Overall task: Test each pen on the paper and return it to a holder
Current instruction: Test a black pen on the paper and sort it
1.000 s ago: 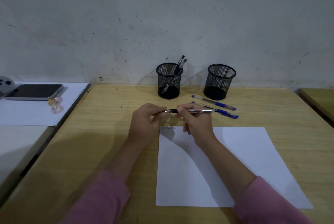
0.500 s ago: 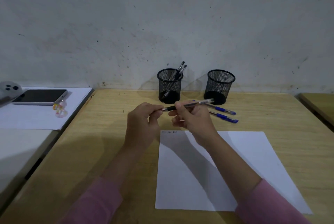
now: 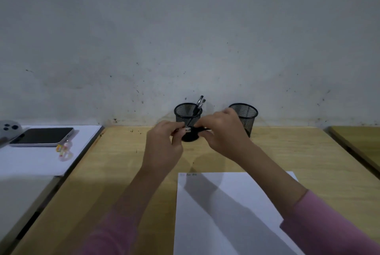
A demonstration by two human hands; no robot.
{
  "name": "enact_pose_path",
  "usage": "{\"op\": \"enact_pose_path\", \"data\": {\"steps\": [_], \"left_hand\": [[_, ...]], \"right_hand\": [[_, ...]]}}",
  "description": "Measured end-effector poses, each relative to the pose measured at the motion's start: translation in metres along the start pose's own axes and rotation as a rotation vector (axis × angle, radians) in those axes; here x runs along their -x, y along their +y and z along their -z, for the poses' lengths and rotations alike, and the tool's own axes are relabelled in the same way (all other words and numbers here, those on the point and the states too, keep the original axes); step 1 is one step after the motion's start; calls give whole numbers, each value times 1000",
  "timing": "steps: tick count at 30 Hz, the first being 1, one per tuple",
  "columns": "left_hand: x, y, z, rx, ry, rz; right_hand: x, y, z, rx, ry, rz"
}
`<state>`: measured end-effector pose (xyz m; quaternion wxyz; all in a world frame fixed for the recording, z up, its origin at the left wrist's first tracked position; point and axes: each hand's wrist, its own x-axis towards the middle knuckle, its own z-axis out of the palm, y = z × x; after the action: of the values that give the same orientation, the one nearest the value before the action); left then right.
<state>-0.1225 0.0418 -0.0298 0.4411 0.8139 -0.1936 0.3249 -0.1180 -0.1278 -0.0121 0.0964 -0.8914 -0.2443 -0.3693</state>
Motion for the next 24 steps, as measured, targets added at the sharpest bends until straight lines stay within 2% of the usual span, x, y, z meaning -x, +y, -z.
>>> {"op": "enact_pose_path", "data": {"steps": [3,6,11,15,24], "left_hand": [[-13,-1,-3,13,28,74],[-31,-14,-16,-66,-37,148],[-50,-40,-49,-176,-157,226],[-50,-53,-63,-174,-148,247],[-40,-61,-72,-149,-84,217]], "right_hand": [[-18,14,11,-232,6,-184],[-41,33,21,-447,-7,-366],[-72,54,8,-705,233,-525],[-75,56,-23,-735,376,-631],[-45,53,-81,-572,230,-717]]}}
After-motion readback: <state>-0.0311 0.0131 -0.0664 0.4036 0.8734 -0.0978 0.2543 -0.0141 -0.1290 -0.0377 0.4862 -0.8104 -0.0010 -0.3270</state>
